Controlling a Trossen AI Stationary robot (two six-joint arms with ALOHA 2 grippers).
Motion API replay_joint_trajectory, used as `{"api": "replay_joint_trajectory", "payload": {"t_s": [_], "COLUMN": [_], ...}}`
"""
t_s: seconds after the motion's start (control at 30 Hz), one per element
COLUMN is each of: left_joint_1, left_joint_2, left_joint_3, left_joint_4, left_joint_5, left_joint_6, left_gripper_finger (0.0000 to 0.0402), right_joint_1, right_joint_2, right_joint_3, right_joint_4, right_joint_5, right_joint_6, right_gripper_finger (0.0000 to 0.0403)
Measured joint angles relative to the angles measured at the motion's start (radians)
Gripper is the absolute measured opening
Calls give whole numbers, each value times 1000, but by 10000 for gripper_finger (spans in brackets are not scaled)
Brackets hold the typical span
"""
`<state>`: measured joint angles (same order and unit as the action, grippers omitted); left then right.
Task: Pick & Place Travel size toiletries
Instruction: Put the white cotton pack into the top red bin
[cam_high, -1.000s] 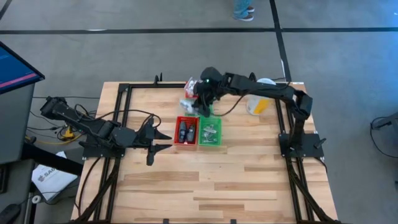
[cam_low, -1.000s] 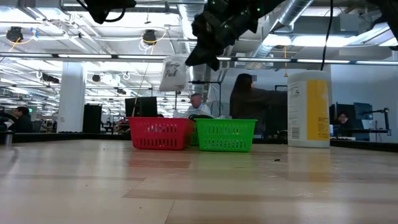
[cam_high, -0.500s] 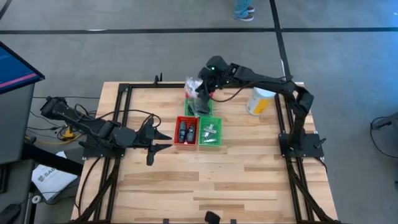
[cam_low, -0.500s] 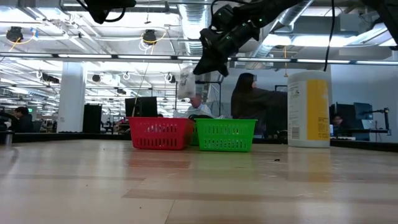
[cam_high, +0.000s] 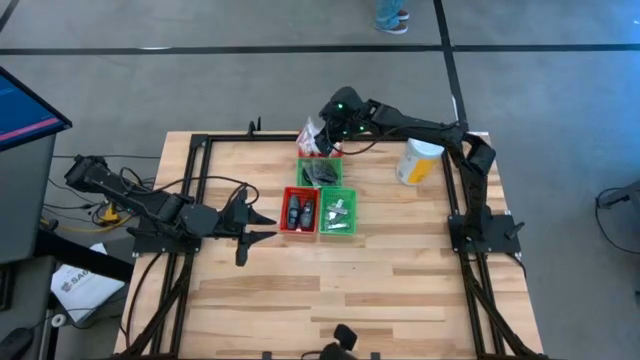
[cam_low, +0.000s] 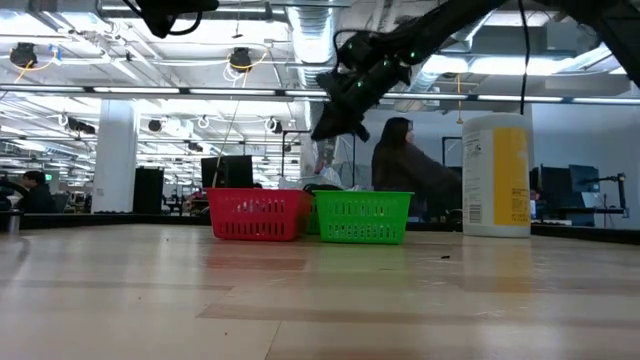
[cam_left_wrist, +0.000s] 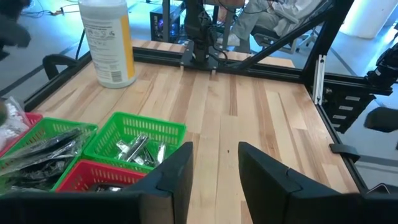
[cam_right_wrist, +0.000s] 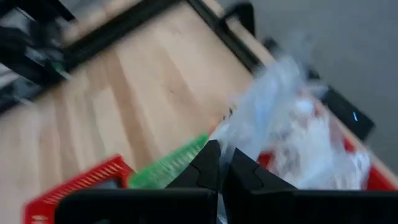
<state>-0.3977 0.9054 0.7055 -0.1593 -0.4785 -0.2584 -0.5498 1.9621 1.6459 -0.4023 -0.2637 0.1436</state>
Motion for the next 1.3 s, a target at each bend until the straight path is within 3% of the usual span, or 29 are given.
{"api": "replay_joint_trajectory", "payload": {"t_s": [1.3], "left_joint_1": [0], "left_joint_2": [0], "left_joint_3": [0], "left_joint_4": [3], "left_joint_5": [0], "left_joint_6": [-3], "left_gripper_finger": [116], "right_joint_1": [-47], "right_joint_2": [56], "right_joint_3": [-2], "right_joint_4": [20], "right_joint_5": [-15], "right_joint_6": [37], "right_gripper_finger": [0]}}
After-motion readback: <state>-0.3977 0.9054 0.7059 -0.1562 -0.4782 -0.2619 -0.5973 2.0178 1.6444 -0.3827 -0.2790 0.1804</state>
